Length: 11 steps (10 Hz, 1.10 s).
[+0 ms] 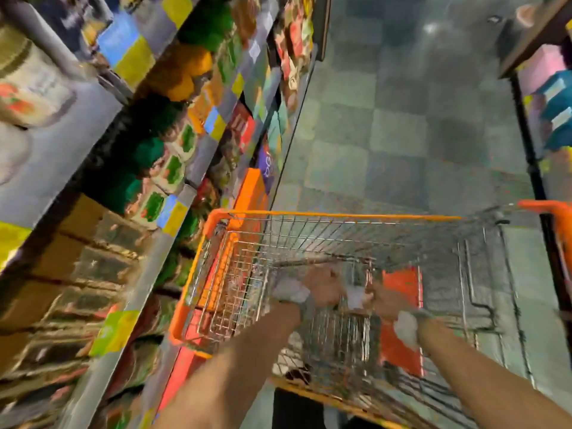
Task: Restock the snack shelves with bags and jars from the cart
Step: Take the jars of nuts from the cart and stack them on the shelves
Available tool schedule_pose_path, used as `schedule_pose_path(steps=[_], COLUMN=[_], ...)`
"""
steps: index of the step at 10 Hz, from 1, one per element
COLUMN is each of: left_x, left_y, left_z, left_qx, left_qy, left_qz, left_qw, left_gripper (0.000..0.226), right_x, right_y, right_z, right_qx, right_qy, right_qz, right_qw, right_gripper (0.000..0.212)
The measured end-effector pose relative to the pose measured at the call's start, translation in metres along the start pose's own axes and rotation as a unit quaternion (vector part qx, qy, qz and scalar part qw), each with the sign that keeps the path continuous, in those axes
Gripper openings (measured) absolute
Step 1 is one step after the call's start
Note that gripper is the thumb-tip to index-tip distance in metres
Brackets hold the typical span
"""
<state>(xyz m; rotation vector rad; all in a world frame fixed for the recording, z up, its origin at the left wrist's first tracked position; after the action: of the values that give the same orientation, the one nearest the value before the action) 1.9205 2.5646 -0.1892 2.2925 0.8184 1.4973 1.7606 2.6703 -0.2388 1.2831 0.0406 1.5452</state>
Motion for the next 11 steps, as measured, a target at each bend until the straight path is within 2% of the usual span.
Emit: schedule_pose_path(steps=[1, 2, 3, 4, 5, 6, 7, 8, 9, 10, 11], left_x=[-0.036, -0.075, -0.093, -0.119, -0.134, -0.148, -0.157, -0.152, -0.139, -0.118, -0.067], left_y=[-0.016, -0.037, -0.043, -0.053, -0.062, -0.073, -0.079, -0.067, -0.054, -0.04, -0.007], left_z=[0.02, 0.035, 0.044, 0.063, 0.08, 0.104, 0.127, 0.125, 0.121, 0.114, 0.083], left_qx=[0.048, 0.038, 0.032, 0.034, 0.06, 0.035, 0.013, 0.005, 0.025, 0.078, 0.202], left_qy=[0.015, 0.009, 0.007, 0.036, 0.083, 0.111, 0.102, 0.095, 0.099, 0.086, 0.022], left_qz=[0.04, 0.077, 0.085, 0.059, 0.022, 0.025, 0.014, 0.019, 0.046, 0.113, 0.183], left_qw=[0.998, 0.996, 0.996, 0.997, 0.995, 0.993, 0.995, 0.995, 0.994, 0.987, 0.962], left_gripper=[0.019, 0.026, 0.033, 0.036, 0.042, 0.024, 0.017, 0.021, 0.03, 0.07, 0.079], right_x=[-0.034, -0.076, -0.108, -0.156, -0.168, -0.169, -0.18, -0.183, -0.169, -0.161, -0.13], right_y=[-0.024, -0.041, -0.053, -0.09, -0.116, -0.131, -0.132, -0.115, -0.08, -0.056, -0.008], right_z=[-0.008, -0.014, -0.016, -0.041, -0.048, -0.038, -0.037, -0.036, -0.026, -0.012, 0.038], right_qx=[0.025, 0.111, 0.191, 0.278, 0.317, 0.377, 0.366, 0.295, -0.021, -0.144, -0.19], right_qy=[-0.013, 0.02, 0.053, 0.068, 0.079, 0.062, 0.083, 0.072, 0.035, 0.011, 0.065], right_qz=[0.017, 0.053, 0.074, 0.118, 0.139, 0.133, 0.12, 0.121, 0.065, 0.066, 0.073], right_qw=[0.999, 0.992, 0.978, 0.951, 0.935, 0.914, 0.919, 0.945, 0.997, 0.987, 0.977], right_gripper=[0.056, 0.068, 0.066, 0.085, 0.101, 0.094, 0.092, 0.099, 0.088, 0.095, 0.08])
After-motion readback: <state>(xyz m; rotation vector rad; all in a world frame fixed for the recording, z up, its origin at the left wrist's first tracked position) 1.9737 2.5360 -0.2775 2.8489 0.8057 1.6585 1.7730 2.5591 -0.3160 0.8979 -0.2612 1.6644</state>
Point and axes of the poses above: each hand's wrist, its own x-axis away from the middle knuckle, its own y-axis out of the back of the hand, z = x × y, the point moved 3 cm from there along -x, towards the middle knuckle, and after that the axes turned 11 degrees about y, right-handed, at the moved point
